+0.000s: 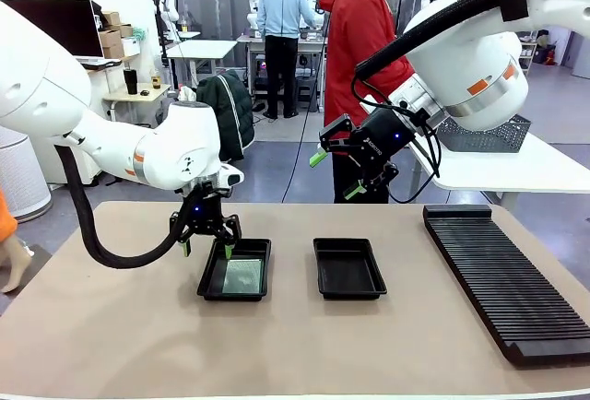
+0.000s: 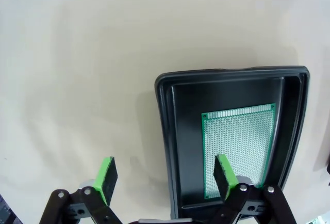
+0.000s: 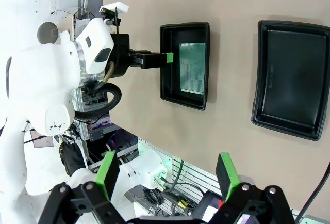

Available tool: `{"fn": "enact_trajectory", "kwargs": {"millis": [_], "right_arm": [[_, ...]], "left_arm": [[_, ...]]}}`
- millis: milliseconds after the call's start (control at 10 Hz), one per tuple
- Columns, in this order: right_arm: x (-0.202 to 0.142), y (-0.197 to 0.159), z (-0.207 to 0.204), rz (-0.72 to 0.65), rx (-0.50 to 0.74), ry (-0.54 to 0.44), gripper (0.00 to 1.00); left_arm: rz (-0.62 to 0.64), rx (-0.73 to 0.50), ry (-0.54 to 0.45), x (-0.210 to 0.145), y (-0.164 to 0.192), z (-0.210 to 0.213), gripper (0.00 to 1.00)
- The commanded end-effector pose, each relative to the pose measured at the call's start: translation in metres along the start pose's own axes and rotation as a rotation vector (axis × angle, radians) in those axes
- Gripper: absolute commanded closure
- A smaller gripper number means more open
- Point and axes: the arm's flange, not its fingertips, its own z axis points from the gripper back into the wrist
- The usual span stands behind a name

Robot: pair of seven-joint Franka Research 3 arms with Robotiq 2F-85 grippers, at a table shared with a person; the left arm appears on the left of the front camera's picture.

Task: Inspect and transfer BCBs to ESD trays.
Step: Pick up the ESD tray and place it on the left side of the table.

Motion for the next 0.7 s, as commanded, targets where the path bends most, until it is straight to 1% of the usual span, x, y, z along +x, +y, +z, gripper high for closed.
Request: {"fn": "enact_trajectory", "kwargs": {"millis": [0,600], "right_arm": [[0.003,0.001,0.000,-0.004,-0.003,0.000,0.00],[0.003,0.001,0.000,-0.004,-0.003,0.000,0.00]], "left_arm": [[0.026,0.033,-0.017,0.000,0.000,-0.008,0.00],[0.030,-0.004,0.015,-0.004,-0.004,-0.026,0.00]]}}
